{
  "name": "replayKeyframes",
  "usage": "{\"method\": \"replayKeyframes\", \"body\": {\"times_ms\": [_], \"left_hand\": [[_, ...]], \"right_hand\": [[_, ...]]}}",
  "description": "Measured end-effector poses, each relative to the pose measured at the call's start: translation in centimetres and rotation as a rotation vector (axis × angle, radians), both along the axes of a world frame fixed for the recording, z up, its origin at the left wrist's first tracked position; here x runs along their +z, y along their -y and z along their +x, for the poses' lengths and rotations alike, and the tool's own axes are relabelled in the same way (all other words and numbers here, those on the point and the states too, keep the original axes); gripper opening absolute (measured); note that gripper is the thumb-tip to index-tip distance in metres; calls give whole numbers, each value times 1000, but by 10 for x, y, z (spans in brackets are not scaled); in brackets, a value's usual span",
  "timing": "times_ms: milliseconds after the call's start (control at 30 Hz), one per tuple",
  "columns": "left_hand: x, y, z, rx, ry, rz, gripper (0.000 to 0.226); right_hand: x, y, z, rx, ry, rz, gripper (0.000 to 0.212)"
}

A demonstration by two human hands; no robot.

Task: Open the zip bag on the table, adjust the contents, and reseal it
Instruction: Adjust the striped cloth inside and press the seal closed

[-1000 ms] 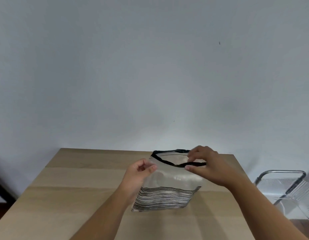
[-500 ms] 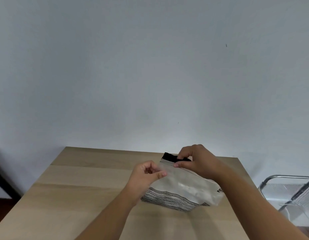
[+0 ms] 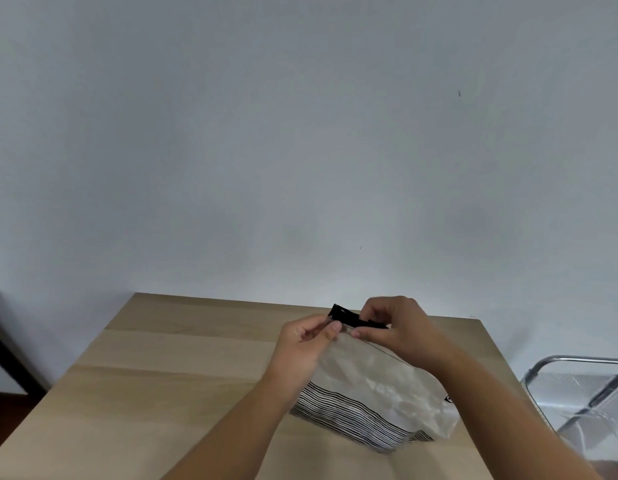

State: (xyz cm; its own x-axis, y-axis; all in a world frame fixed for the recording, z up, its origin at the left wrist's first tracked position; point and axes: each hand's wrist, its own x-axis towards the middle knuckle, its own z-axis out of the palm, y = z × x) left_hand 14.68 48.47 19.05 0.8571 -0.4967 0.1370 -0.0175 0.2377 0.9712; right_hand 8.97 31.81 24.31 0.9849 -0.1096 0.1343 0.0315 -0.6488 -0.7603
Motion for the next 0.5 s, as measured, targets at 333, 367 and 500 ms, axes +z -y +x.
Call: {"method": "replayKeyframes", "body": {"times_ms": [333,367,500], "left_hand": [[1,4,-2,21,-3,-15,22],[1,4,-2,33,-2,-11,22],[1,4,-1,73,-8,5,19]], "right_hand": [[3,0,0,49,-8,-38,6],[3,0,0,47,-2,-59,7],[2,-3,2,36,4,-141,10]]}}
